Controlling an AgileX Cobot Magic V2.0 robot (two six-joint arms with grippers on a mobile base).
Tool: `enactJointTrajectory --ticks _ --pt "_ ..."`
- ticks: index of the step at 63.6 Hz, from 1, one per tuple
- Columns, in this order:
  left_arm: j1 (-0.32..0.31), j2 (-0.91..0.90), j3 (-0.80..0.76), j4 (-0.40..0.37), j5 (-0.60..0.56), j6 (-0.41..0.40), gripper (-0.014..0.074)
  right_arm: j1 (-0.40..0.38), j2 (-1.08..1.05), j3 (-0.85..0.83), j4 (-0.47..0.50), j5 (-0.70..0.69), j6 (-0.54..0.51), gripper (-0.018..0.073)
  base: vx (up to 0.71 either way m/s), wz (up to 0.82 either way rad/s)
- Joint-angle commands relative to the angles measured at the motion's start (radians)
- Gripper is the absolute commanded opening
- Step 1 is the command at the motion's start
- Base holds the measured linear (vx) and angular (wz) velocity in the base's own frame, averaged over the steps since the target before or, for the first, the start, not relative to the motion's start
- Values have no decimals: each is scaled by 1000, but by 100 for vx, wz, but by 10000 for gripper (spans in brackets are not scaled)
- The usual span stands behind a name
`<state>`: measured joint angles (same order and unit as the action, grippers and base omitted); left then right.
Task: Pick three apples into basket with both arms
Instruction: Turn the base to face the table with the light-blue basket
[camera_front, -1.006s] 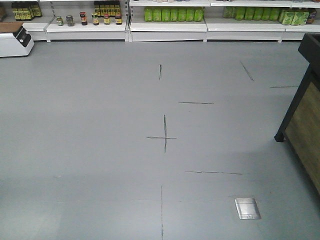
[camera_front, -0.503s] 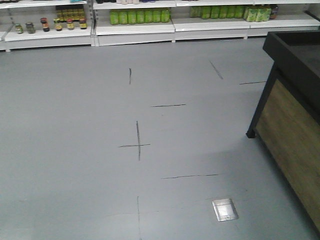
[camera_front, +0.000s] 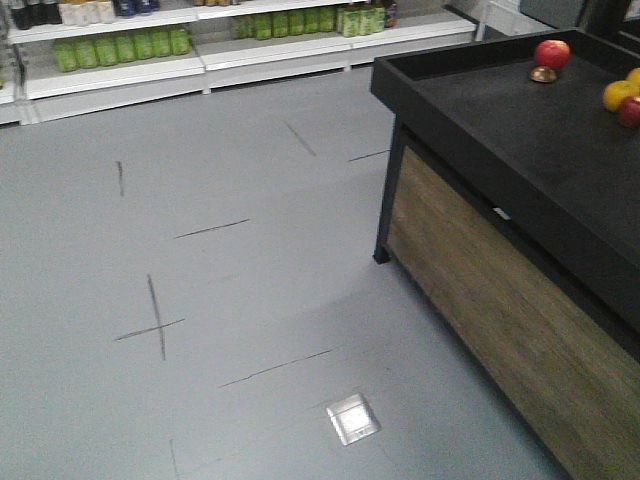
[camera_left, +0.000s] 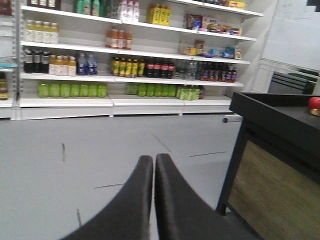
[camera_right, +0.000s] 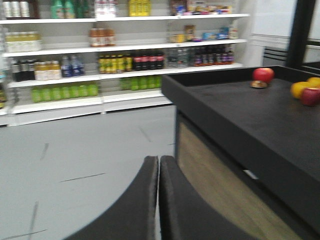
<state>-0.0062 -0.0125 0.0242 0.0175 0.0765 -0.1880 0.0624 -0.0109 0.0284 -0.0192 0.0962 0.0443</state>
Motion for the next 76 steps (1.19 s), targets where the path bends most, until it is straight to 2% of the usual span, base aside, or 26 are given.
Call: enactJointTrajectory --ticks 1,76 --pt "1 -15 23 -10 -77 -6 -6 -1 -10 15 -8 -79 -8 -9 14 -60" --pt "1 -15 23 -10 -77 -6 -6 -1 -10 15 -8 -79 -8 -9 15 -58"
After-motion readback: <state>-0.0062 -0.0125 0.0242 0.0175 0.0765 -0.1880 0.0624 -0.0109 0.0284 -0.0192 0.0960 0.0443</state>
